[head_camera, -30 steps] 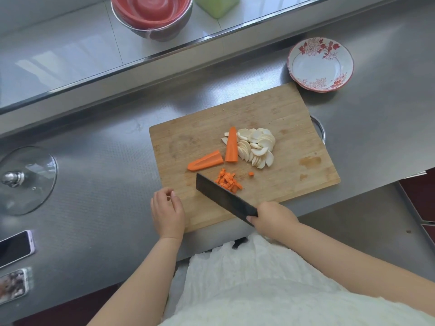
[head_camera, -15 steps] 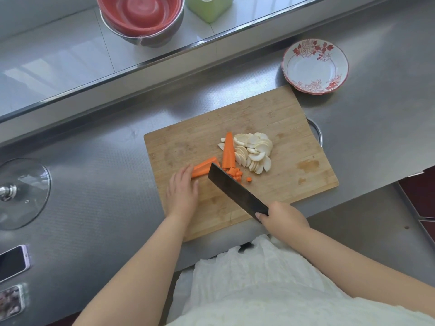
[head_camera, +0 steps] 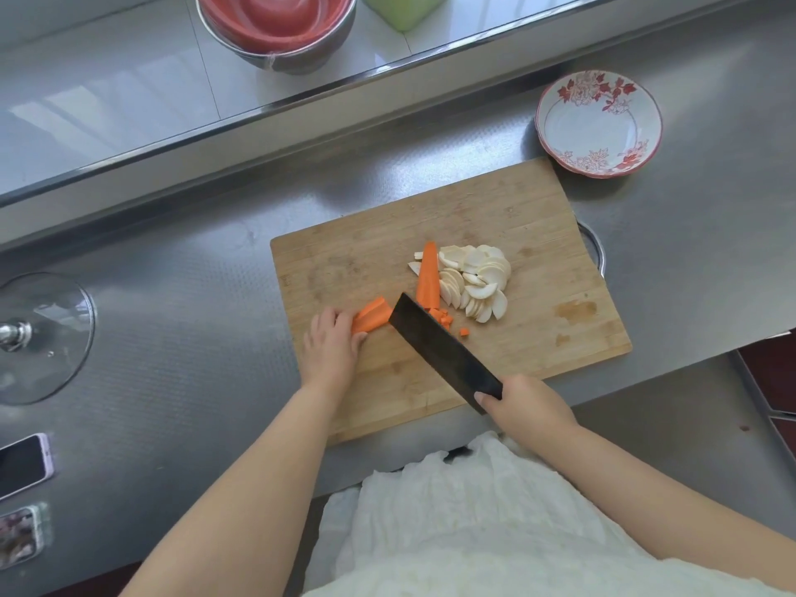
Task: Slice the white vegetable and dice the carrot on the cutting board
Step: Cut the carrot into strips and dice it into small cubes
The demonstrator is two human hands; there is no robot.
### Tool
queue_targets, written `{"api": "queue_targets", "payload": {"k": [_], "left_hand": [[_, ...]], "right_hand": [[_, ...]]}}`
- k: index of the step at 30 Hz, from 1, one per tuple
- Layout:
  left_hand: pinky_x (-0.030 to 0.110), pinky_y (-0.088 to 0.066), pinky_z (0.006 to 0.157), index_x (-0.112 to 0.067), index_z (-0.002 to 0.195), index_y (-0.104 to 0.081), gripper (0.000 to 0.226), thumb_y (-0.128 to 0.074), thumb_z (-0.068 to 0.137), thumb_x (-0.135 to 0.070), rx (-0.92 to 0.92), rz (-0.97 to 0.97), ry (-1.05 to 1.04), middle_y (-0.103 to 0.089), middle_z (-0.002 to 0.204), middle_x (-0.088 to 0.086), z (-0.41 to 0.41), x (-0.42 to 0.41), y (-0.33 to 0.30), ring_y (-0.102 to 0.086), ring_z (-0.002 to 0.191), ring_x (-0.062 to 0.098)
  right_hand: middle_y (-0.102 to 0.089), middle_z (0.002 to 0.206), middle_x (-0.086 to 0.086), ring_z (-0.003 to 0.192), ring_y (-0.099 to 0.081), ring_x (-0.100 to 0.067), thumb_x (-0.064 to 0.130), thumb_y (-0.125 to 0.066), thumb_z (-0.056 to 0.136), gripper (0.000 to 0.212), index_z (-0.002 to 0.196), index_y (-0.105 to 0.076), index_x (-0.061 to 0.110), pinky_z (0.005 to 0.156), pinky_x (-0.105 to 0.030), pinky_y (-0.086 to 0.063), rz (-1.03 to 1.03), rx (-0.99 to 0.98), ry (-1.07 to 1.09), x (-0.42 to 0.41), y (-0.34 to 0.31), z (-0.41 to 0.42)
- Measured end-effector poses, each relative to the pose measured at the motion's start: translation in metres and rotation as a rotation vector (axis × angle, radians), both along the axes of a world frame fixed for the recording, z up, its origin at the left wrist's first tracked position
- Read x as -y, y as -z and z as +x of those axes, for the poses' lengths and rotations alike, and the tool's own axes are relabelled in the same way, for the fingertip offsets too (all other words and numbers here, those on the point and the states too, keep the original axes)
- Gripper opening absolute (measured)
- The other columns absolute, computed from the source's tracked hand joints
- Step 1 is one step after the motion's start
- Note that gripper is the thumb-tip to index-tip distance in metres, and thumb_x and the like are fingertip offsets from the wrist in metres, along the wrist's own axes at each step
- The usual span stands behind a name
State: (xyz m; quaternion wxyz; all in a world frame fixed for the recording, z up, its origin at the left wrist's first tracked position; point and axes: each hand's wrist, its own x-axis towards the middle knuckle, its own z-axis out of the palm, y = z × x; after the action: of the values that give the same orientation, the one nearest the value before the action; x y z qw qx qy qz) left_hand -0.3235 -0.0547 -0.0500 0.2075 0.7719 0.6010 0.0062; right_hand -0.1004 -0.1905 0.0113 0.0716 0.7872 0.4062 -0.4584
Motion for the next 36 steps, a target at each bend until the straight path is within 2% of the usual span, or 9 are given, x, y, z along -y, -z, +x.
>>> {"api": "queue_targets", "payload": {"k": [7,12,16,18,21,24,29,32,36], "left_hand": [[0.034,-0.030,0.097,-0.020,0.129,-0.055,0.035,-0.056,0.094,-0.023,0.018,-0.039,0.037,-0.049,0.123,0.000,-0.017,0.026,0.004,-0.039,0.116,0.020],[0.011,-0.036,0.090,-0.017,0.111,-0.061,0.020,-0.046,0.099,-0.013,0.524,0.010,-0.335,-0.053,0.108,-0.004,-0.007,0.021,-0.019,-0.048,0.104,0.008],[0.019,-0.044,0.082,-0.026,0.093,-0.059,0.015,-0.046,0.100,-0.025,0.708,-0.014,-0.409,-0.060,0.098,-0.004,0.017,-0.008,-0.066,-0.055,0.093,0.004],[0.021,-0.047,0.077,-0.026,0.086,-0.062,0.019,-0.049,0.099,-0.030,0.661,-0.139,-0.188,-0.064,0.089,-0.004,0.031,-0.017,-0.084,-0.058,0.087,0.007],[0.037,-0.051,0.071,-0.019,0.088,-0.067,0.038,-0.044,0.096,-0.048,0.300,-0.392,0.206,-0.065,0.083,0.003,0.053,-0.019,-0.085,-0.060,0.079,0.019],[0.037,-0.046,0.076,-0.024,0.106,-0.067,0.043,-0.037,0.097,-0.054,0.052,-0.496,0.453,-0.063,0.100,-0.003,0.066,-0.017,-0.072,-0.056,0.094,0.019],[0.039,-0.036,0.101,-0.033,0.127,-0.058,0.046,-0.032,0.098,-0.056,0.014,-0.495,0.510,-0.053,0.132,-0.010,0.075,-0.018,-0.065,-0.041,0.122,0.015],[0.030,-0.044,0.082,-0.025,0.106,-0.063,0.037,-0.037,0.099,-0.050,0.069,-0.372,0.368,-0.060,0.102,-0.008,0.074,-0.020,-0.071,-0.052,0.100,0.012],[0.032,-0.043,0.090,-0.024,0.101,-0.066,0.044,-0.028,0.102,-0.046,0.099,-0.746,0.380,-0.064,0.105,-0.006,0.074,-0.014,-0.072,-0.057,0.099,0.012]], "right_hand": [[-0.057,0.063,0.006,0.063,-0.057,-0.015,0.043,-0.047,0.096,0.023,0.084,-0.056,0.025,0.050,-0.028,-0.038,0.188,0.015,0.017,-0.008,-0.009,0.003],[-0.067,0.079,0.004,0.077,-0.064,-0.023,0.042,-0.044,0.096,0.024,0.098,-0.063,0.029,0.051,-0.027,-0.037,0.335,0.273,-0.201,-0.011,-0.011,0.015],[-0.069,0.068,0.002,0.055,-0.064,-0.024,0.028,-0.077,0.071,0.032,0.102,-0.073,0.021,0.042,-0.024,-0.038,0.595,0.437,-0.390,-0.002,-0.001,0.027],[-0.065,0.058,0.002,0.045,-0.059,-0.023,0.020,-0.087,0.051,0.045,0.094,-0.076,0.015,0.037,-0.021,-0.036,0.677,0.475,-0.428,0.000,0.001,0.032],[-0.062,0.056,0.000,0.045,-0.058,-0.024,0.012,-0.086,0.044,0.049,0.092,-0.076,0.012,0.039,-0.020,-0.036,0.738,0.488,-0.457,0.000,0.002,0.035],[-0.060,0.055,0.000,0.046,-0.057,-0.024,0.010,-0.084,0.044,0.048,0.091,-0.076,0.013,0.040,-0.022,-0.037,0.762,0.481,-0.465,0.005,0.000,0.035],[-0.058,0.056,0.000,0.046,-0.056,-0.023,0.011,-0.082,0.050,0.042,0.091,-0.074,0.013,0.040,-0.025,-0.039,0.803,0.441,-0.465,0.013,0.000,0.032],[-0.059,0.055,0.000,0.045,-0.057,-0.023,0.013,-0.084,0.049,0.041,0.089,-0.074,0.012,0.039,-0.026,-0.040,0.790,0.422,-0.468,0.015,-0.002,0.029],[-0.060,0.056,0.000,0.045,-0.057,-0.022,0.013,-0.086,0.048,0.043,0.090,-0.076,0.011,0.039,-0.025,-0.039,0.790,0.419,-0.494,0.017,-0.004,0.028]]}}
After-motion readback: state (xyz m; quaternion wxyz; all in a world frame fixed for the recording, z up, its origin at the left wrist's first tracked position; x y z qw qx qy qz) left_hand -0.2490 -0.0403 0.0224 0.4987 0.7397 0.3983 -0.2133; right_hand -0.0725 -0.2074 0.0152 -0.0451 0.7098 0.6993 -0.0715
